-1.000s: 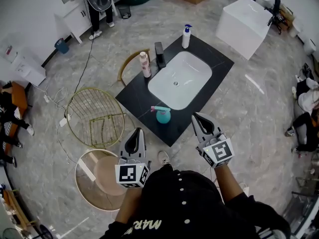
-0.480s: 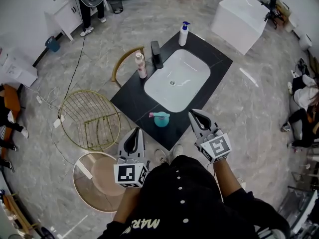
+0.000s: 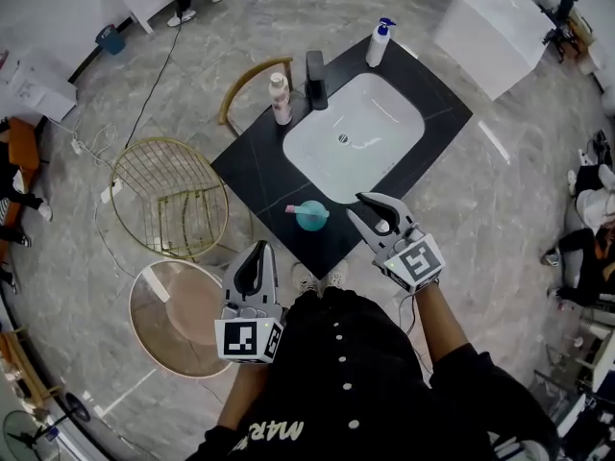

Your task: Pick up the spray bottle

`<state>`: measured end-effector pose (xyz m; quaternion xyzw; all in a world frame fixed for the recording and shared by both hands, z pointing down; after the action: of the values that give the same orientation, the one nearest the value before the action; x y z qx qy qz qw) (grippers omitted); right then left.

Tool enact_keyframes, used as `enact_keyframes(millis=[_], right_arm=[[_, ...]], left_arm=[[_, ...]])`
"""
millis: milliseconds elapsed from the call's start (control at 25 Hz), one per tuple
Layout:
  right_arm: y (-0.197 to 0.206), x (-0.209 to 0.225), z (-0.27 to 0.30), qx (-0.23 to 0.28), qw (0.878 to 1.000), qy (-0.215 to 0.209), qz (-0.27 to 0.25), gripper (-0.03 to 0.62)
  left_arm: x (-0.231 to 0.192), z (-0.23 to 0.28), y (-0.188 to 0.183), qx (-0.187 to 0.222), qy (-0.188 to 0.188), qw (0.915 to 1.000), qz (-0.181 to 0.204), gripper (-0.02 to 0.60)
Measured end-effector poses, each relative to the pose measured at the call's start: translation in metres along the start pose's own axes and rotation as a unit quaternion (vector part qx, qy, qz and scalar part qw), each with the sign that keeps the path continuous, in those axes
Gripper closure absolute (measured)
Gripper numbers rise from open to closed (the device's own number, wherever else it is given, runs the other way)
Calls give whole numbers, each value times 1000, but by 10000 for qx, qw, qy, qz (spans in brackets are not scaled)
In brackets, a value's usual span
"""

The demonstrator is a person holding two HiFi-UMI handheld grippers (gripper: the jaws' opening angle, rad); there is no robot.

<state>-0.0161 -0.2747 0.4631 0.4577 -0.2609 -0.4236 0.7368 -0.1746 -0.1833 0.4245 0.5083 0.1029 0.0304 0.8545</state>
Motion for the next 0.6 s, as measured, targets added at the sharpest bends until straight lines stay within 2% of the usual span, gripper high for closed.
enact_keyframes(millis=[80,240,480,600], right_arm=[[11,-7,16,-196,9990,-402,-50,433],[32,-21,49,-408,9921,-1060,-532,369],[50,-52,78,-328,9759,-1901,-1017,350],[52,-57,99,-248,9715,-2056,-1151,345]], left_arm=[[-2,0,12,-153,-114,9998,-112,561],[-5,1,38,-473,-316,9979,-311,561],[-11,-15,87,-1055,-683,9895,-709,561],[-18,-13,104,-1195,-809,9864,-792,561]])
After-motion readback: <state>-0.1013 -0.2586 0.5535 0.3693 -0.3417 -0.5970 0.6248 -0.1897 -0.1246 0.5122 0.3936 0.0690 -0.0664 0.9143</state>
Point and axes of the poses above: the fingertips, and each gripper's own axes: z forward along the fingers, x to its right, y out of its underside, the point moved 1 cm from there along -z, backward along the fingers, and after that the axes turned 15 degrees about -x, right-handed, at the moved point
